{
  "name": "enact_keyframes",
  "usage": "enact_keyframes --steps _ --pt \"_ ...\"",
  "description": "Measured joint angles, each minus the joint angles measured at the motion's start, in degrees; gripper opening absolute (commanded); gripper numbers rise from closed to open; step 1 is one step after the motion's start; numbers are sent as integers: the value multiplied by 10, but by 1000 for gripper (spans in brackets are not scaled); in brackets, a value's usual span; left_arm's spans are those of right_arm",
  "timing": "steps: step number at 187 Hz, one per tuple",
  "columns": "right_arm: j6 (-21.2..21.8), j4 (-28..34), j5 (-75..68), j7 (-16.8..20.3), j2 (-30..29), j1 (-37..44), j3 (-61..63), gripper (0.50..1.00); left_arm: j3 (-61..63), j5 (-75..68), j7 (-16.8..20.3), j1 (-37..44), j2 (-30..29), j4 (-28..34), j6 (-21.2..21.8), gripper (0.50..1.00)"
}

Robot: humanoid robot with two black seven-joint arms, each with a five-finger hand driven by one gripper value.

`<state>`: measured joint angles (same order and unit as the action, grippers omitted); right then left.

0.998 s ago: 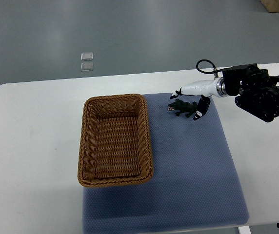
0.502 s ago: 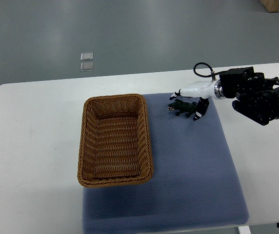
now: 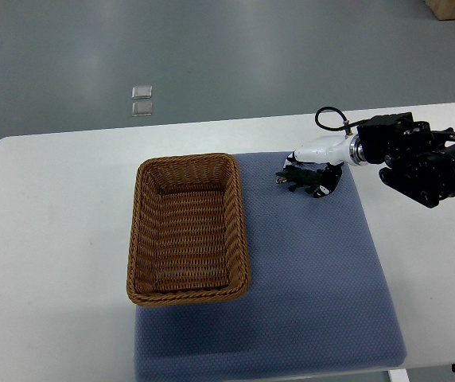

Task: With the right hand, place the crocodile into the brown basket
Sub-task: 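Close the right hand's fingers around the crocodile, then lift the crocodile with the right hand and carry it over the basket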

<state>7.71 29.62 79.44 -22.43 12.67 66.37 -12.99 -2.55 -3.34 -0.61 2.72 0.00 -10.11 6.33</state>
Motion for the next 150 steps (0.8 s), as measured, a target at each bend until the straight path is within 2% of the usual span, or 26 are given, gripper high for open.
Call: enact_keyframes --steps 10,17,49,63,84,130,150 --pt "0 0 0 0 0 0 0 715 0 0 0 0 0 0 0 1000" --pt "0 0 0 0 1 1 0 682 0 0 0 0 0 0 0 1000" --pt "1 0 0 0 1 1 0 631 0 0 0 0 0 0 0 1000" --pt "1 0 0 0 1 1 0 582 0 0 0 0 0 0 0 1000" --pt "0 1 0 -2 1 2 0 545 0 0 0 0 0 0 0 1000" --pt "0 1 0 -10 1 6 2 539 0 0 0 0 0 0 0 1000" --pt "0 1 -1 -16 1 10 2 507 0 0 0 0 0 0 0 1000"
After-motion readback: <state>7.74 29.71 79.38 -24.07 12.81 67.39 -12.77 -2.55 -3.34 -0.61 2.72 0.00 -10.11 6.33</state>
